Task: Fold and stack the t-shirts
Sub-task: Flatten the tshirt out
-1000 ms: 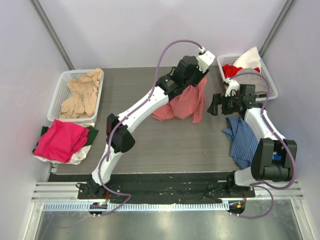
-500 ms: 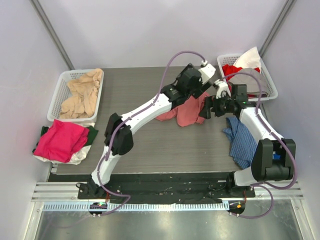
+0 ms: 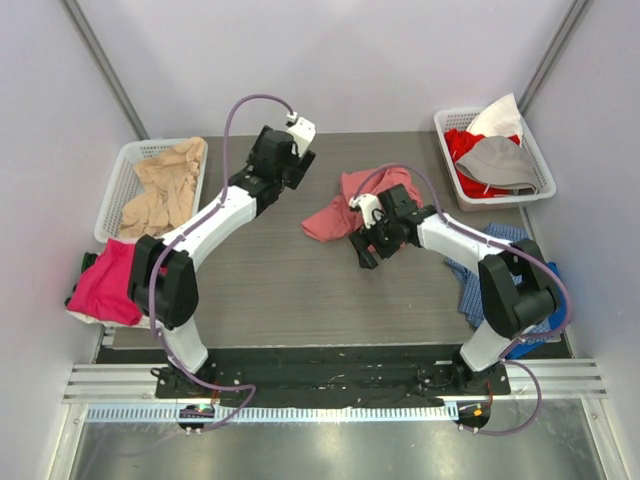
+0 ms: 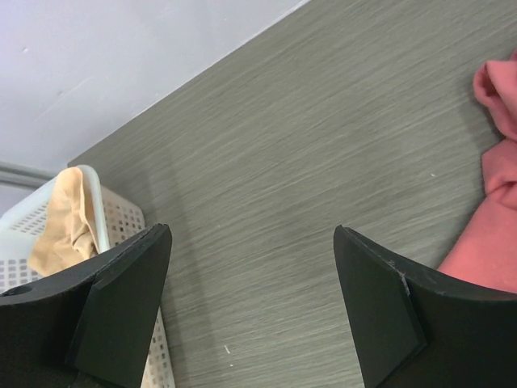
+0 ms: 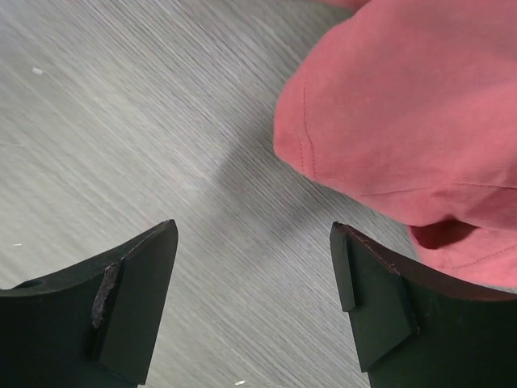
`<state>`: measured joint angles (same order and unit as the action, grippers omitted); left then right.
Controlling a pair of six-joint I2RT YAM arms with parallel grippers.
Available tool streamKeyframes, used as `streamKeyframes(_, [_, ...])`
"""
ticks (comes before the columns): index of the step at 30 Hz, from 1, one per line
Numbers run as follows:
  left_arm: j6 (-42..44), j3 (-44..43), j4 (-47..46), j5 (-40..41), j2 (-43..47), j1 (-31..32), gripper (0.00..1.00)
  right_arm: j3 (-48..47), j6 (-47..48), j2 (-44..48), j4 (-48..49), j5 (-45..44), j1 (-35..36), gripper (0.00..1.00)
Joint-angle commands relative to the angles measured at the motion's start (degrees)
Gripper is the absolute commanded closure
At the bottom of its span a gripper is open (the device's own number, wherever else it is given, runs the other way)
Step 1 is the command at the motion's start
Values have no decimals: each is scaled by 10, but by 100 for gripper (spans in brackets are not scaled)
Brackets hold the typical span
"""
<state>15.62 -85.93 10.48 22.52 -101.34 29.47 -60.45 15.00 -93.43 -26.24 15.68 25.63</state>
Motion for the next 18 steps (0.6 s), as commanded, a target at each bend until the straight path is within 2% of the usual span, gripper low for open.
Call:
streamKeyframes(1, [7, 41, -48, -13, 16, 12, 14, -27, 16, -25, -6, -76, 14, 17])
streamKeyframes(18, [-7, 93, -58, -27, 18, -8, 17, -70, 36, -57, -12, -112, 40, 18])
